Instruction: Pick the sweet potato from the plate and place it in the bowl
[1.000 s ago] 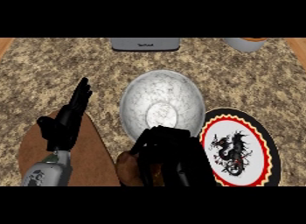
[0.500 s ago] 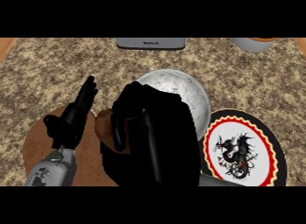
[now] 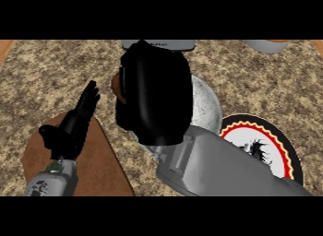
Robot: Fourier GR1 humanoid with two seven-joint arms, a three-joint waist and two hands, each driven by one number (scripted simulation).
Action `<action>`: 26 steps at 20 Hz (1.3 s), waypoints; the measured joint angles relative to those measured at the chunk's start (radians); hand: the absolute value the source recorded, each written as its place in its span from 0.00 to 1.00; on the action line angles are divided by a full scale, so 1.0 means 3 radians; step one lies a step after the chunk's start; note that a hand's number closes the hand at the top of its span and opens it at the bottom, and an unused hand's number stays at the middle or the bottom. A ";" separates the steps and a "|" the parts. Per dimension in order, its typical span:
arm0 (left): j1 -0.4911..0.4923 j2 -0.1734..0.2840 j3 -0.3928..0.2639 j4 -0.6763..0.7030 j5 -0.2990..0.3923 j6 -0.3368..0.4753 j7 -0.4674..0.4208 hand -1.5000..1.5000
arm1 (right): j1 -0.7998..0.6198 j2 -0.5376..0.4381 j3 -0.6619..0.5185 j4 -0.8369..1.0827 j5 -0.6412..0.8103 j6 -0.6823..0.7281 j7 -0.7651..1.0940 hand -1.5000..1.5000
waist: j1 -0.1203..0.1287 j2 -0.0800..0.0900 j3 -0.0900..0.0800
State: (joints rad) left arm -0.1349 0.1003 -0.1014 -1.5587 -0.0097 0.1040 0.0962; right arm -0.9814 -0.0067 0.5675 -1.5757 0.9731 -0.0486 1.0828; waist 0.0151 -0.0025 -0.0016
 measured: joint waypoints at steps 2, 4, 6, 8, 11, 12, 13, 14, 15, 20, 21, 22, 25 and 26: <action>-0.0020 -0.0005 0.0013 0.0032 -0.0009 0.0000 -0.0022 0.50 | 0.0077 0.0003 -0.0049 0.0155 0.0061 -0.0033 -0.0076 1.00 | -0.0012 0.0005 0.0002; 0.0006 -0.0006 0.0007 -0.0020 -0.0028 0.0010 -0.0003 0.50 | 0.0193 -0.0047 -0.0124 0.0252 0.0096 -0.0064 -0.0193 1.00 | -0.0020 0.0007 0.0003; 0.0002 -0.0027 0.0007 0.0009 -0.0040 0.0014 -0.0024 0.50 | 0.0273 -0.0063 -0.0197 0.0359 0.0140 -0.0095 -0.0281 1.00 | -0.0028 0.0009 0.0004; -0.0007 -0.0050 0.0018 0.0074 -0.0047 0.0015 -0.0081 0.50 | 0.0360 -0.0077 -0.0285 0.0511 0.0164 -0.0197 -0.0416 1.00 | -0.0031 0.0011 0.0004; -0.0060 -0.0062 0.0044 0.0094 -0.0055 0.0030 -0.0054 0.50 | 0.0556 -0.0113 -0.0387 0.0648 0.0111 -0.0281 -0.0627 1.00 | -0.0037 0.0014 0.0005; -0.0026 -0.0079 0.0027 0.0100 -0.0077 0.0042 -0.0091 0.50 | 0.0629 -0.0129 -0.0433 0.0660 0.0042 -0.0288 -0.0708 1.00 | -0.0037 0.0013 0.0005; -0.0041 -0.0070 0.0033 0.0066 -0.0072 0.0038 -0.0044 0.50 | 0.0680 -0.0118 -0.0503 0.0706 -0.0035 -0.0329 -0.0770 1.00 | -0.0034 0.0014 0.0006; -0.0031 -0.0051 0.0047 0.0042 -0.0052 0.0012 -0.0025 0.50 | 0.0758 -0.0110 -0.0549 0.0704 -0.0097 -0.0353 -0.0815 0.00 | -0.0035 0.0013 0.0006; -0.0034 -0.0044 0.0071 0.0063 -0.0020 -0.0017 -0.0046 0.50 | 0.0821 -0.0113 -0.0599 0.0721 -0.0178 -0.0354 -0.0885 0.00 | -0.0037 0.0013 0.0006; -0.0013 -0.0052 0.0083 0.0105 -0.0047 -0.0022 -0.0123 0.50 | 0.1028 -0.0073 -0.0795 0.0812 -0.0609 -0.0300 -0.1346 0.00 | -0.0037 0.0015 0.0006; -0.0009 -0.0047 0.0092 0.0078 -0.0039 -0.0029 -0.0109 0.50 | 0.1065 -0.0063 -0.0830 0.0790 -0.0671 -0.0305 -0.1431 0.00 | -0.0037 0.0014 0.0006; -0.0028 -0.0064 0.0083 0.0072 -0.0048 -0.0016 -0.0082 0.50 | 0.1101 -0.0058 -0.0867 0.0775 -0.0731 -0.0329 -0.1535 0.00 | -0.0038 0.0013 0.0006; -0.0034 -0.0080 0.0069 0.0085 -0.0075 -0.0005 -0.0072 0.50 | 0.1169 -0.0019 -0.0939 0.0692 -0.0862 -0.0483 -0.1815 0.00 | -0.0039 0.0011 0.0007; -0.0024 -0.0056 0.0080 0.0055 -0.0062 -0.0031 -0.0052 0.50 | 0.1196 -0.0019 -0.0970 0.0629 -0.0875 -0.0538 -0.1871 0.00 | -0.0040 0.0009 0.0007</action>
State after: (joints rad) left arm -0.1422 0.0837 -0.0774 -1.5423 -0.0283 0.0947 0.0805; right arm -0.6225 -0.0125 0.2767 -1.3870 0.7107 -0.2101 0.5215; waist 0.0030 0.0003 0.0004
